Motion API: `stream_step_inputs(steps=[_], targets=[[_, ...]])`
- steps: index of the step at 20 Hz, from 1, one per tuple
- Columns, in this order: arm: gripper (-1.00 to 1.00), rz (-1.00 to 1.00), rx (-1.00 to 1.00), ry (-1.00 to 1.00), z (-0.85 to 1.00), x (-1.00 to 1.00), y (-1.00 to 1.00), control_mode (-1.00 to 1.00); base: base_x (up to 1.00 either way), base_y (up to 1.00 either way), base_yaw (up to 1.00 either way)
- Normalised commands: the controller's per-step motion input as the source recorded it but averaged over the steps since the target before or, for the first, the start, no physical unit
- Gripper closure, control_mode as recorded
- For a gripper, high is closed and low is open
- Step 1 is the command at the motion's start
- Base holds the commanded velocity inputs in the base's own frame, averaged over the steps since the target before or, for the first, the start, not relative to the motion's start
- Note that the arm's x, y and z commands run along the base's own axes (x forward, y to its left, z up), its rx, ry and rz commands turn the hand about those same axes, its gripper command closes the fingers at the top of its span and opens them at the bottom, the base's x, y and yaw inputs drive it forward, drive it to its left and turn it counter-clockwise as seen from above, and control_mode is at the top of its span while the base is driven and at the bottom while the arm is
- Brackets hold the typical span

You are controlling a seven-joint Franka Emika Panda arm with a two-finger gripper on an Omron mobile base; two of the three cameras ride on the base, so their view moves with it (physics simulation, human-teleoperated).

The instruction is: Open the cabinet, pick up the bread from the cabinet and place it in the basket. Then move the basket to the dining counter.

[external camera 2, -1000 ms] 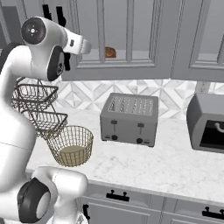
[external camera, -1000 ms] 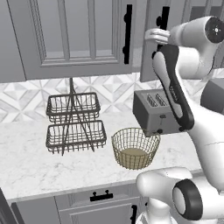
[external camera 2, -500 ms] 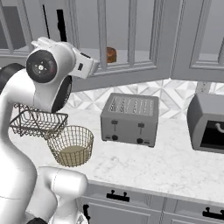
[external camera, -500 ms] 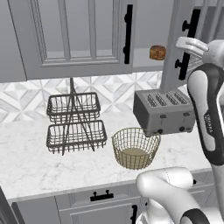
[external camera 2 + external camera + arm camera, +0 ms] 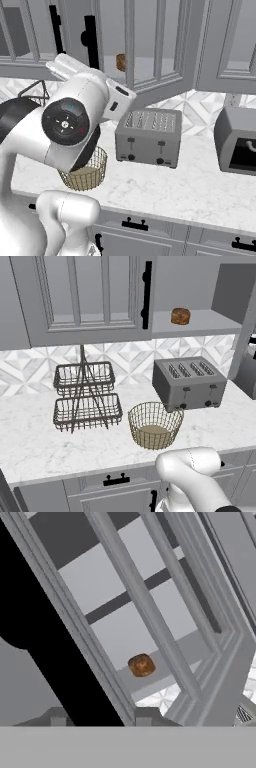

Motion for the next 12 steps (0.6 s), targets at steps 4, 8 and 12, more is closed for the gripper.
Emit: stream_step_inputs(steps=[4, 8, 12], targets=[[1.00, 0.00, 0.03, -0.08, -0.01, -0.98, -1.00, -1.00, 0.00, 0.00, 0.00], [1.00, 0.00, 0.02, -0.15, 0.09, -1.00, -0.86, -1.00, 0.00, 0.00, 0.00], [1.00, 0.02, 0.00, -0.03, 0.46, -1.00, 0.28, -1.00, 0.00, 0.00, 0.00]])
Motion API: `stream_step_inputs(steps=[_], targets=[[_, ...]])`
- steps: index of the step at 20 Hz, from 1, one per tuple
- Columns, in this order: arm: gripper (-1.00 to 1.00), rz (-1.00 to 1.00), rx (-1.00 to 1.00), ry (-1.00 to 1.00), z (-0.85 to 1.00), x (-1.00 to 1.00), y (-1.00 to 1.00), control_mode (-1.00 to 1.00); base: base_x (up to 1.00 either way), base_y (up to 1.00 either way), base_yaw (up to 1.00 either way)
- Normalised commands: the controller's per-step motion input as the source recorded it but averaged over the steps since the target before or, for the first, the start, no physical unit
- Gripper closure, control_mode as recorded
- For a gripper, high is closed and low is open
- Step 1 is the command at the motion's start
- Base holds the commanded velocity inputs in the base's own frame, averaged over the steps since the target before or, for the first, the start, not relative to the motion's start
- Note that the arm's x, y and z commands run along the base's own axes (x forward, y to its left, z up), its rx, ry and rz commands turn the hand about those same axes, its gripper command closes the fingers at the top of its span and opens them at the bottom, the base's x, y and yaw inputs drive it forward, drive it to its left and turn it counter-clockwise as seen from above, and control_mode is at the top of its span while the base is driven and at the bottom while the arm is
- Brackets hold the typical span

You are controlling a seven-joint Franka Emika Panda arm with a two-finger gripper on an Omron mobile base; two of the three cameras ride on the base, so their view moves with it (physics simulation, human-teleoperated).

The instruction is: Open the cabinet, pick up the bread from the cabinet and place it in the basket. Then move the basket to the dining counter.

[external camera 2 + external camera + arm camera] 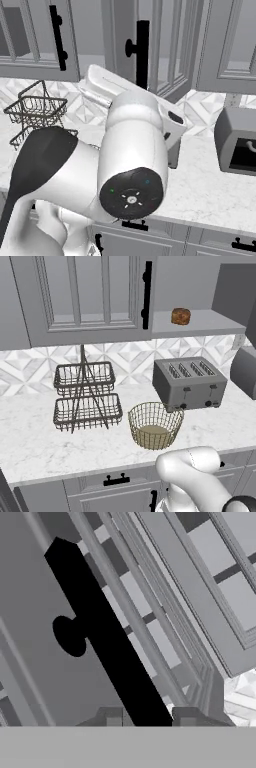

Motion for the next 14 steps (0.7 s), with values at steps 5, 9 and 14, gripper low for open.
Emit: stream_step_inputs(steps=[5, 9, 14], targets=[[1.00, 0.01, 0.00, -0.14, 0.21, -1.00, 0.95, -1.00, 0.00, 0.00, 0.00], [1.00, -0.03, -0.04, -0.21, -0.08, -0.82, 1.00, -1.00, 0.00, 0.00, 0.00], [1.00, -0.21, -0.06, -0.05, -0.19, 0.10, 1.00, -1.00, 0.00, 0.00, 0.00]])
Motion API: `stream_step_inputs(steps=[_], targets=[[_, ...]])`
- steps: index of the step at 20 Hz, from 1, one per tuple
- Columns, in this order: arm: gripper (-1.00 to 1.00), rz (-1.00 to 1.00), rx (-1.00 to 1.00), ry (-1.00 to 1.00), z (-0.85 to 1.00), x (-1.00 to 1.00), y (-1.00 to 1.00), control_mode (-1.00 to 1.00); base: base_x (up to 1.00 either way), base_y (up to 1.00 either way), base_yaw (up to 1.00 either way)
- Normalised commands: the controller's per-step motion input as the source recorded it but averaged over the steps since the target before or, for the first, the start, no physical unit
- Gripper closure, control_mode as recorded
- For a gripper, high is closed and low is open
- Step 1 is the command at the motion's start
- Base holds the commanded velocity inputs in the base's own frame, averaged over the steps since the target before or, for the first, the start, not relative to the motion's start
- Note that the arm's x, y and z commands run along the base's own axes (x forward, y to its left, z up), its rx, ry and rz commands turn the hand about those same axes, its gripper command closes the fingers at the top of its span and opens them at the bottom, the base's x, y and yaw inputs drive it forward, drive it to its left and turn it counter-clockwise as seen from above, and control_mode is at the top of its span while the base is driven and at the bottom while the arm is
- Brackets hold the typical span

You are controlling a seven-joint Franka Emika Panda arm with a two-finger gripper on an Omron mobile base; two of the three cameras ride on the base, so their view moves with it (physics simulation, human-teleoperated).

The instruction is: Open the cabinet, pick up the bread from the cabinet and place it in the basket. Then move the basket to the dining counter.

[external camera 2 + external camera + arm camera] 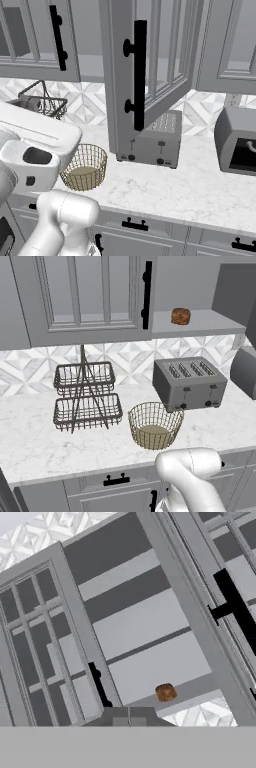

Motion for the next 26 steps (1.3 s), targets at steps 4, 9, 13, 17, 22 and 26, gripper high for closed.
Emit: stream_step_inputs(steps=[4, 9, 13, 17, 22, 26], targets=[[1.00, -0.30, -0.08, 0.01, -0.13, 0.76, 1.00, -1.00, 0.00, 0.00, 0.00], [1.00, -0.36, -0.18, 0.02, -0.17, 1.00, 0.86, -1.00, 0.00, 0.00, 0.00], [1.00, -0.21, -0.03, 0.19, -0.13, 1.00, -0.13, -1.00, 0.00, 0.00, 0.00], [1.00, -0.14, 0.00, 0.13, -0.14, 1.00, -0.44, -1.00, 0.00, 0.00, 0.00], [1.00, -0.17, 0.00, 0.10, 0.00, 0.97, -0.61, -1.00, 0.00, 0.00, 0.00], [1.00, -0.21, 0.00, 0.06, -0.01, 0.59, -0.88, -1.00, 0.00, 0.00, 0.00]])
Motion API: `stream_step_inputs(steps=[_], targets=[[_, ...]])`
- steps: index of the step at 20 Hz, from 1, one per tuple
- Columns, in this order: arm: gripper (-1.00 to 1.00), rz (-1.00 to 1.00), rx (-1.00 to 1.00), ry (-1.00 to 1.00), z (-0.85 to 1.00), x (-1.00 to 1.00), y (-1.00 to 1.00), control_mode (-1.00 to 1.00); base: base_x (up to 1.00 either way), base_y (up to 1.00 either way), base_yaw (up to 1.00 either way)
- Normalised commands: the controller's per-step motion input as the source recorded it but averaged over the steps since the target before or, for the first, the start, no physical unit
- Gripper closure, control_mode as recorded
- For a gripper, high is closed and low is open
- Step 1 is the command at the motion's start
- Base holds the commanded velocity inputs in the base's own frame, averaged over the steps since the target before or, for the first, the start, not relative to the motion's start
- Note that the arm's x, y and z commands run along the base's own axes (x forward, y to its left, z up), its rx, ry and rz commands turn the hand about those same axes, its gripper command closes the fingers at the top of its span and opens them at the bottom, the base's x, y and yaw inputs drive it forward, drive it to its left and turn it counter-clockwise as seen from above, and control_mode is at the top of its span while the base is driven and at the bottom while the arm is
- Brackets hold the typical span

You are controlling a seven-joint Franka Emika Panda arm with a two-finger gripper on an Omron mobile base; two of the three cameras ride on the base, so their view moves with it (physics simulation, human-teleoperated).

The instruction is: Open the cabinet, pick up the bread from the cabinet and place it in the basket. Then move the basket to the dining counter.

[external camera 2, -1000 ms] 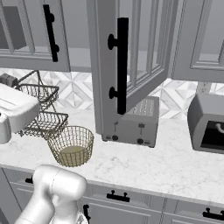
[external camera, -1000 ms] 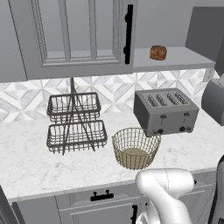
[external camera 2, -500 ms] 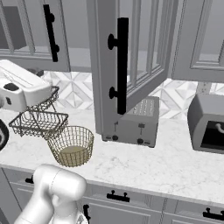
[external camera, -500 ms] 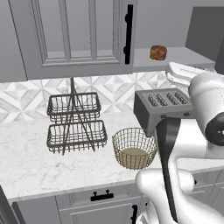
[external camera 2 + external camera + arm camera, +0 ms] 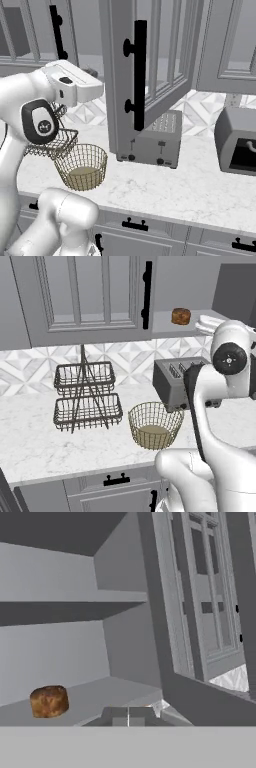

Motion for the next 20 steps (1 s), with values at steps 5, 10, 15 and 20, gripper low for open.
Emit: stream_step_inputs(steps=[5, 10, 15, 20], targets=[[1.00, -0.29, 0.00, 0.06, -0.02, 0.23, -0.98, -1.00, 0.00, 0.00, 0.00], [1.00, -0.27, 0.05, 0.03, 0.00, 0.02, -1.00, -1.00, 0.00, 0.00, 0.00], [1.00, -0.11, 0.16, 0.00, 0.00, 0.00, -1.00, -1.00, 0.00, 0.00, 0.00], [1.00, 0.00, 0.21, 0.00, 0.02, 0.00, -0.96, -1.00, 0.00, 0.00, 0.00]])
